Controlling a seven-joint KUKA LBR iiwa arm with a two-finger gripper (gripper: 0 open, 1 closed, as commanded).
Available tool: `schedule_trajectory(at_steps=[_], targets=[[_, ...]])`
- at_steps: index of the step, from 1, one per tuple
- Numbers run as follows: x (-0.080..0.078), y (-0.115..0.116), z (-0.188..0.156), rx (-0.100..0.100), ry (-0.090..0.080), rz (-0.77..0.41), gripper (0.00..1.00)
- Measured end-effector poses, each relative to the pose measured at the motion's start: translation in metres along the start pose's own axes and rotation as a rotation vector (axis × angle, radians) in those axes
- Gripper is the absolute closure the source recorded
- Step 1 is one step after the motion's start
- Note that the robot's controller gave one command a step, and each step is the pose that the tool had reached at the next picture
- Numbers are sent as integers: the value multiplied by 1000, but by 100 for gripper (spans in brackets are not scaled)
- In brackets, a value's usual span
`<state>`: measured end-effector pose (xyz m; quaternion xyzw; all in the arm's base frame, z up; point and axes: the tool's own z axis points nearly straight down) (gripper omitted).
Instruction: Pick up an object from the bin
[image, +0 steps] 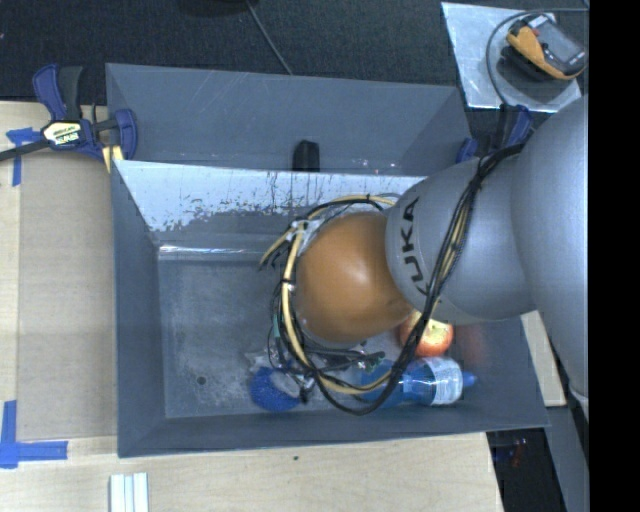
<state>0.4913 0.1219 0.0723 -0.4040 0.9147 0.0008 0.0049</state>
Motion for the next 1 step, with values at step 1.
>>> schedule_trajectory(at_steps=[1], targets=[[3, 2, -16, -6, 10, 0, 100]])
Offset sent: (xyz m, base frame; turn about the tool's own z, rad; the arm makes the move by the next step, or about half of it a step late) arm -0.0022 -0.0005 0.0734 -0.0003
